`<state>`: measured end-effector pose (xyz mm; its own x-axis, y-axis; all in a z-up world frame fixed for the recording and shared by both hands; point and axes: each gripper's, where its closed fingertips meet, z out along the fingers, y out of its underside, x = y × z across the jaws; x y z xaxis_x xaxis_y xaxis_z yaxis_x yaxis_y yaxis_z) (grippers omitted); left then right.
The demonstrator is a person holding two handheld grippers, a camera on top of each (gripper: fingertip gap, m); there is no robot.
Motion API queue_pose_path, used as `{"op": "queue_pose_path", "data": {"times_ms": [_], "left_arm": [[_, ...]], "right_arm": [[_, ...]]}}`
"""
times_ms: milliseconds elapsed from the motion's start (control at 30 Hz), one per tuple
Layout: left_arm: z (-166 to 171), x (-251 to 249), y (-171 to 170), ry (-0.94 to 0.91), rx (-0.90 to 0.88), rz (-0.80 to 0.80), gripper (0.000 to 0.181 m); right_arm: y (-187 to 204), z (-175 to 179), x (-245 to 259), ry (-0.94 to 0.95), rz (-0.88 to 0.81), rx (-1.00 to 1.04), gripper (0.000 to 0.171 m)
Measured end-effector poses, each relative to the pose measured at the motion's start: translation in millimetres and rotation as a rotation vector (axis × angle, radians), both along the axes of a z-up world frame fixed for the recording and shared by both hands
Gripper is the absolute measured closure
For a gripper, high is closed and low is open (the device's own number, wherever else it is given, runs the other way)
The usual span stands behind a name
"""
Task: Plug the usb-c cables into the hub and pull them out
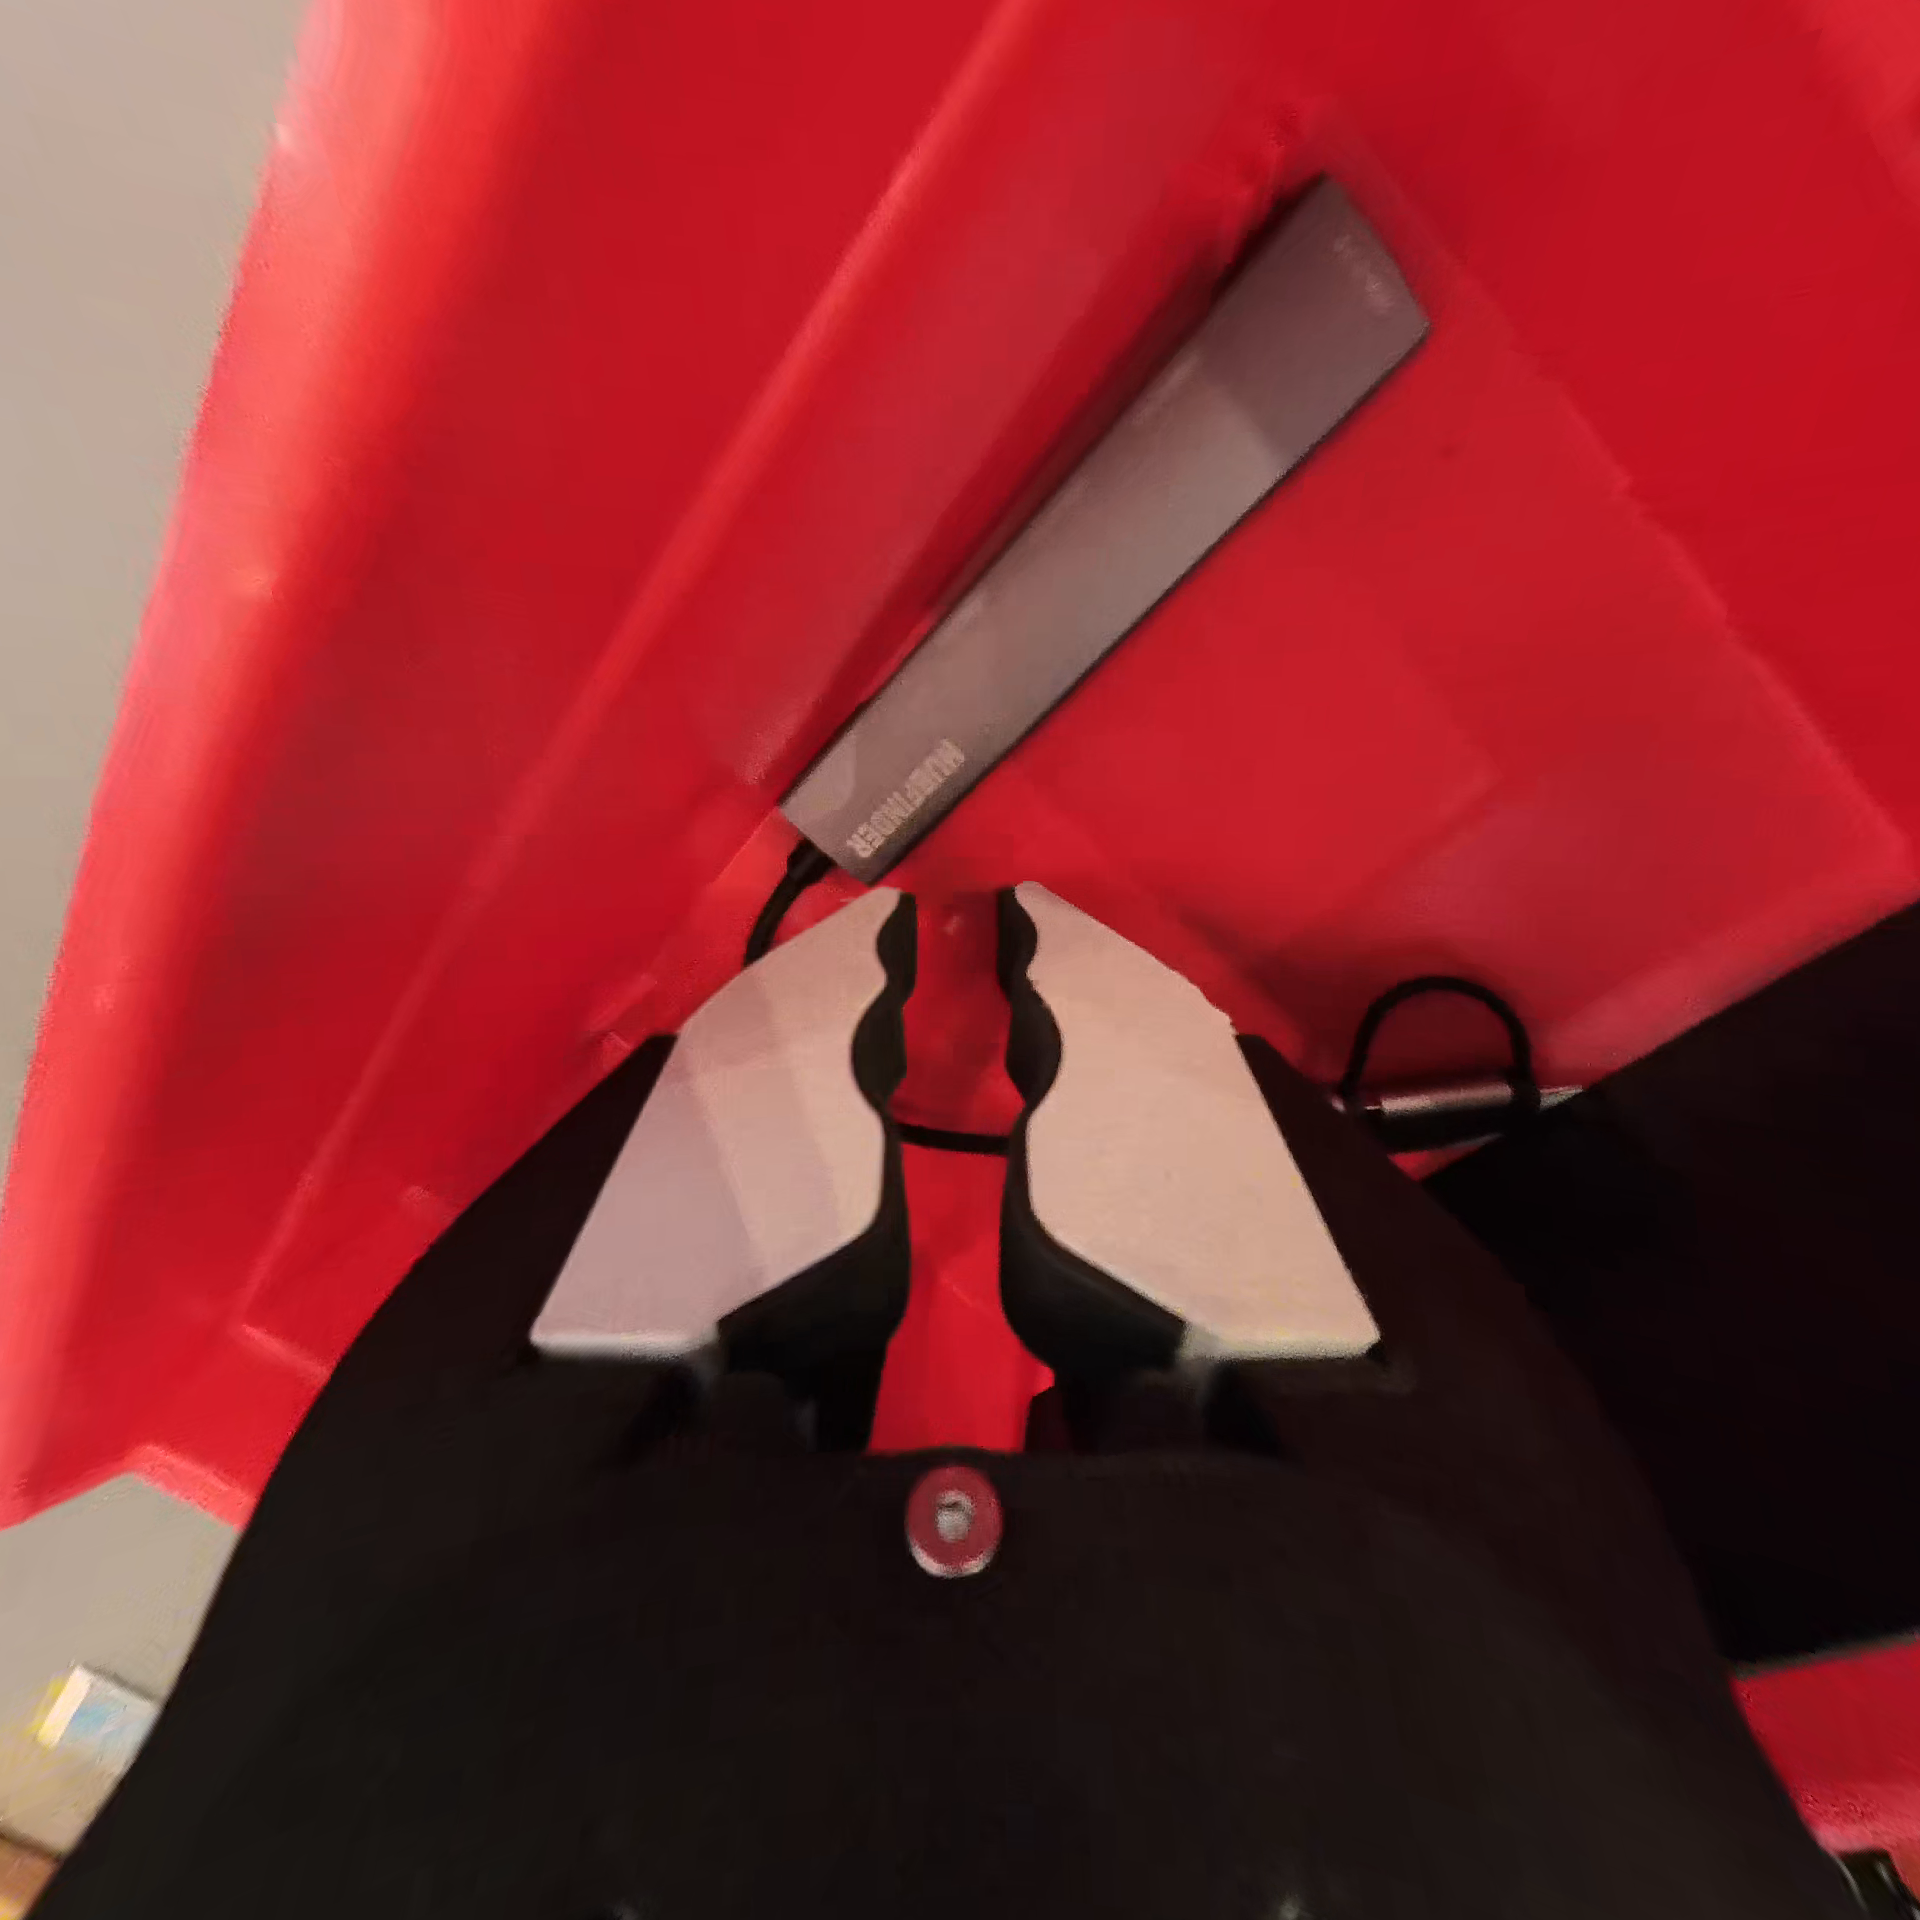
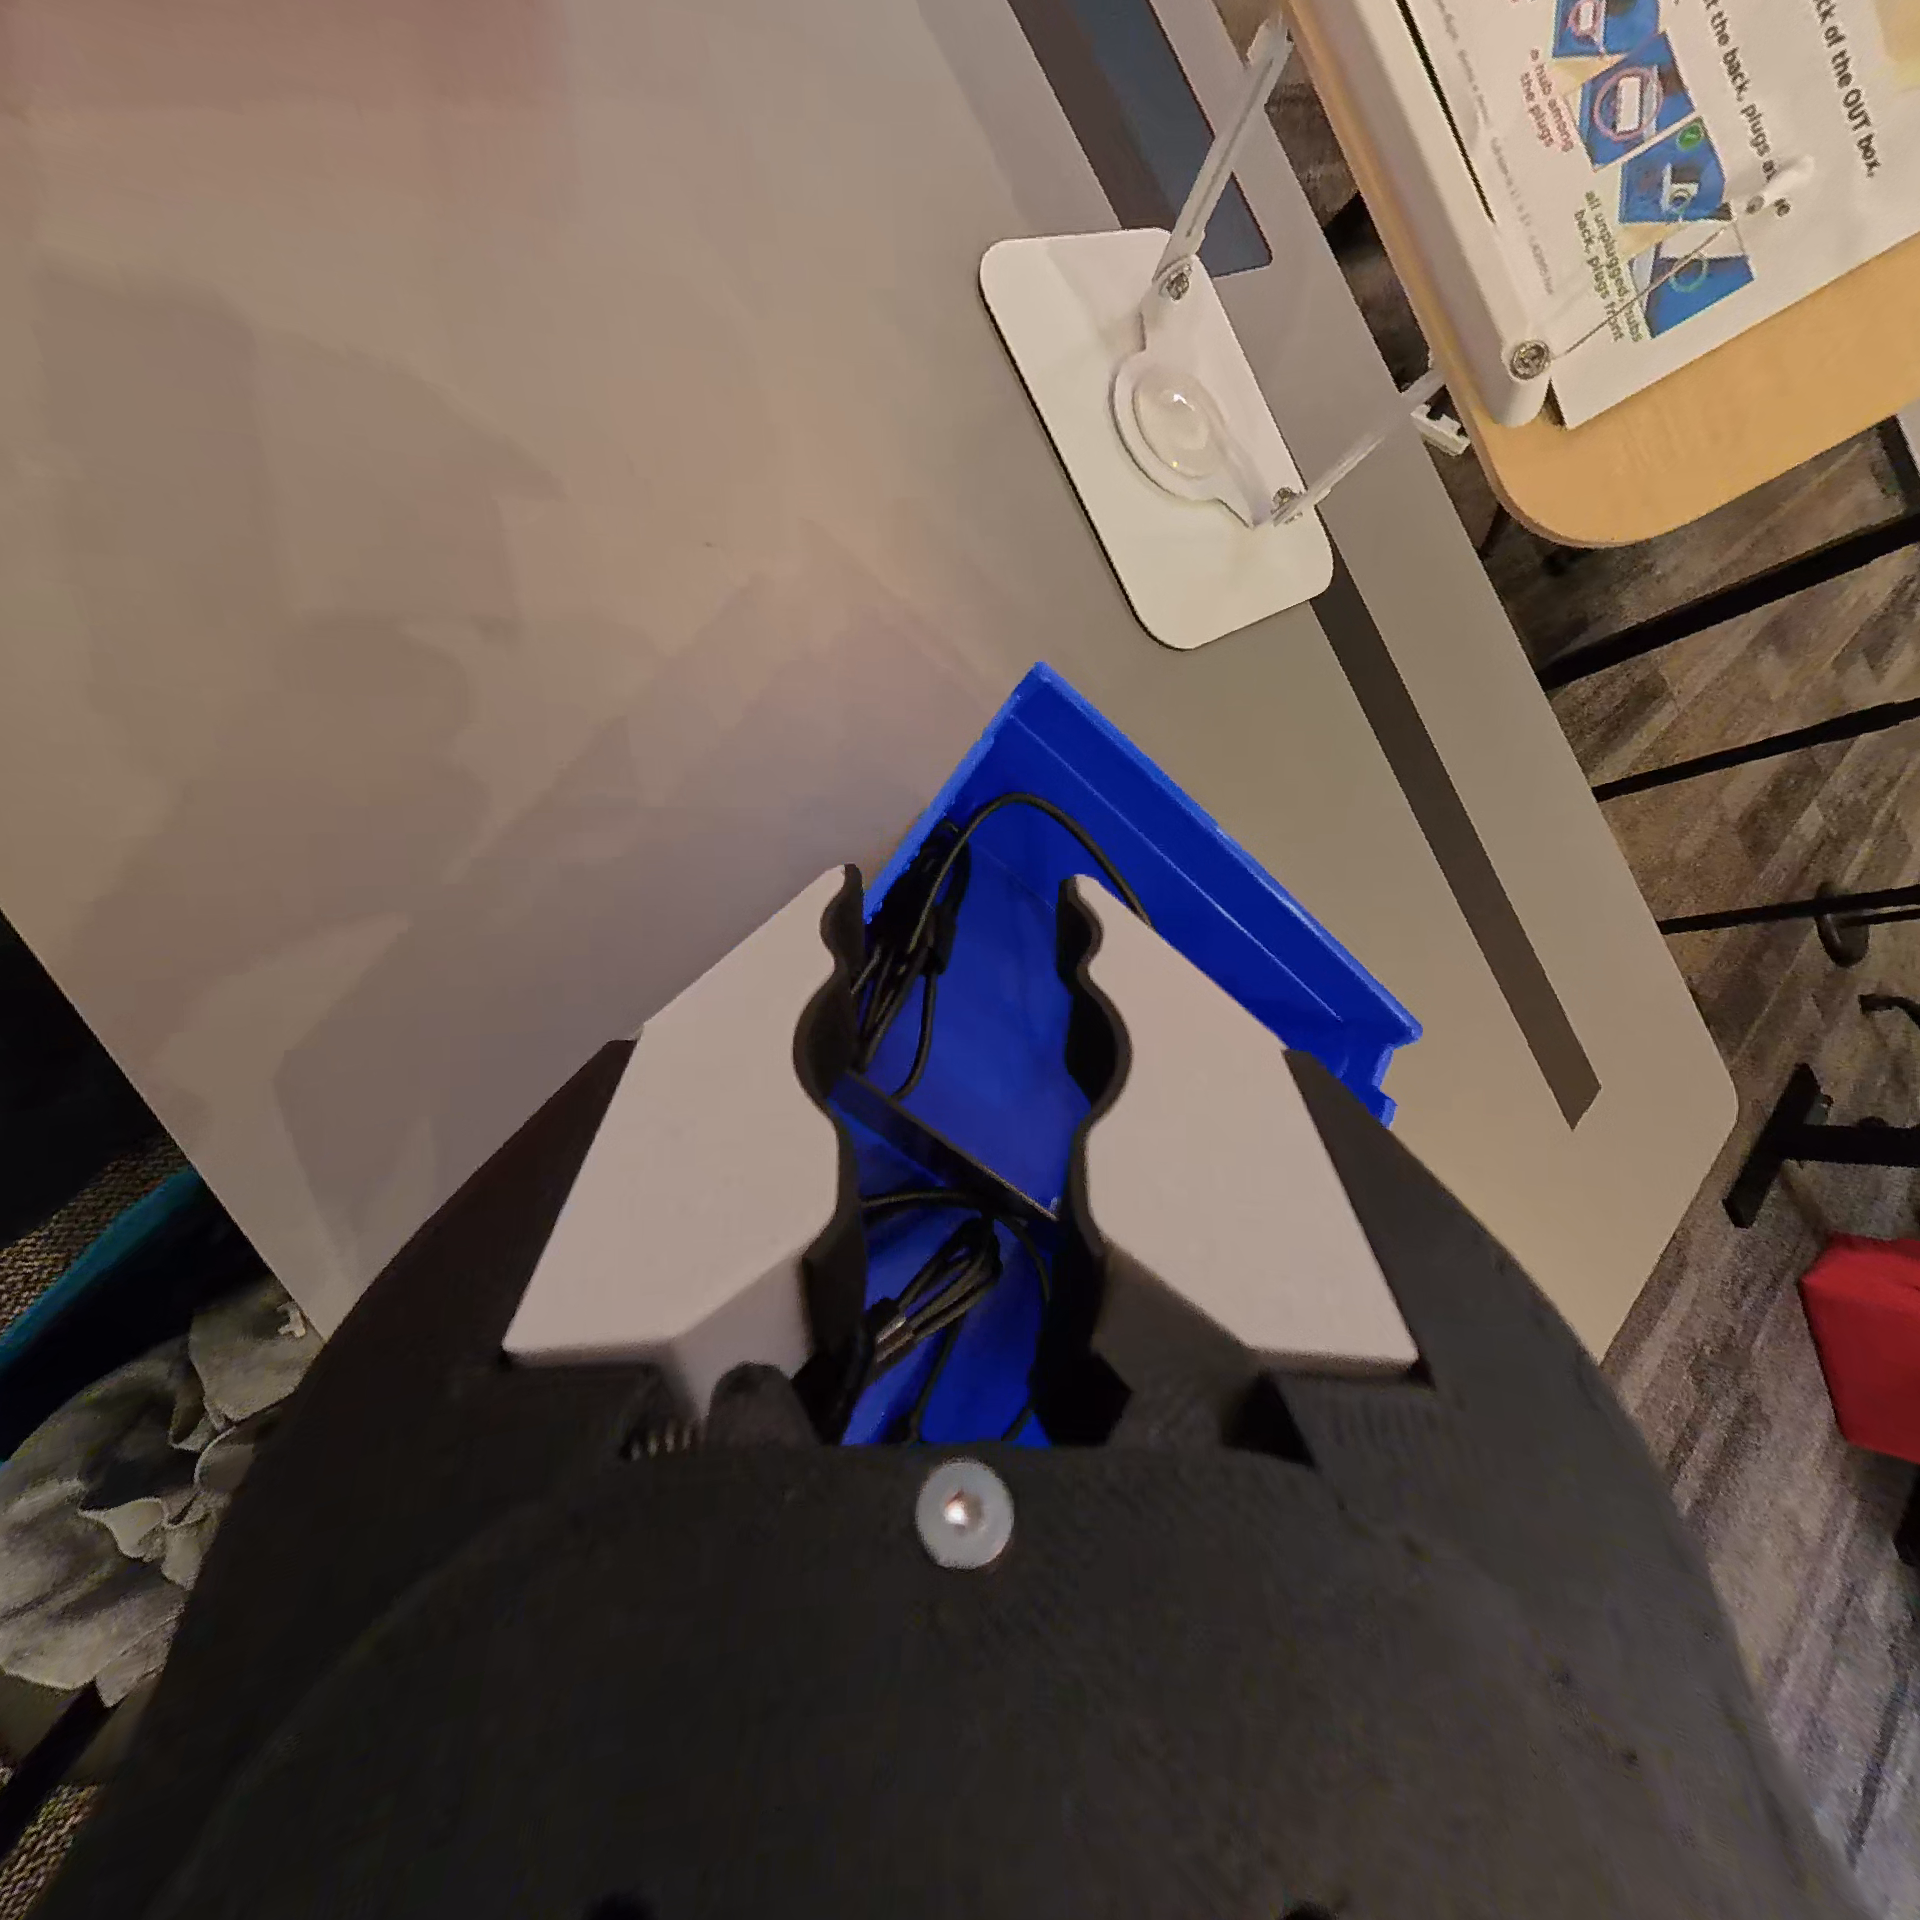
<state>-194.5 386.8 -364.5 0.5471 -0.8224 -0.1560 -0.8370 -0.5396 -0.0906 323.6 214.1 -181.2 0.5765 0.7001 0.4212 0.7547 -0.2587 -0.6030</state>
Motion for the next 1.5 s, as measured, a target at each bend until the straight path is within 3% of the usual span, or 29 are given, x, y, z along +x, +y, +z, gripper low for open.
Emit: {"op": "queue_pose_path", "data": {"times_ms": [100,200,300,400,533,700,1067,1333,1500], "left_arm": [[-1.8,4.7,-0.5,-0.024,-0.012,-0.021,0.181],[-1.0,-5.5,-3.1,0.079,-0.007,-0.036,0.181],[5.5,-15.2,-9.4,0.102,-0.039,0.108,0.147],[14.5,-29.7,-16.2,0.152,-0.067,0.191,0.136],[23.3,-44.7,-21.5,0.239,-0.117,0.233,0.15],[14.7,-56.5,-29.9,0.362,-0.24,0.245,0.15],[1.4,-48.7,-17.4,0.185,-0.303,0.363,0.16],[0.9,-40.3,-11.9,0.182,-0.24,0.182,0.163],[1.1,-14.1,-4.0,0.2,-0.155,-0.149,0.168]], "right_arm": [[-0.3,0.3,-3.1,0.0,0.009,-0.002,0.138],[-1.3,0.7,-2.7,-0.003,0.012,-0.006,0.138],[-2.8,2.0,-0.2,-0.005,0.012,-0.006,0.138],[-2.4,2.2,-0.8,0.004,0.017,-0.004,0.139],[-0.5,0.1,-8.3,0.021,0.033,-0.005,0.139],[-3.3,1.3,-15.0,0.034,0.05,0.006,0.139],[-10.4,9.2,-6.4,0.082,0.037,0.027,0.14],[-10.4,4.4,-12.5,0.091,0.047,0.015,0.141],[-11.6,5.6,-20.3,0.096,0.056,0.014,0.141]]}}
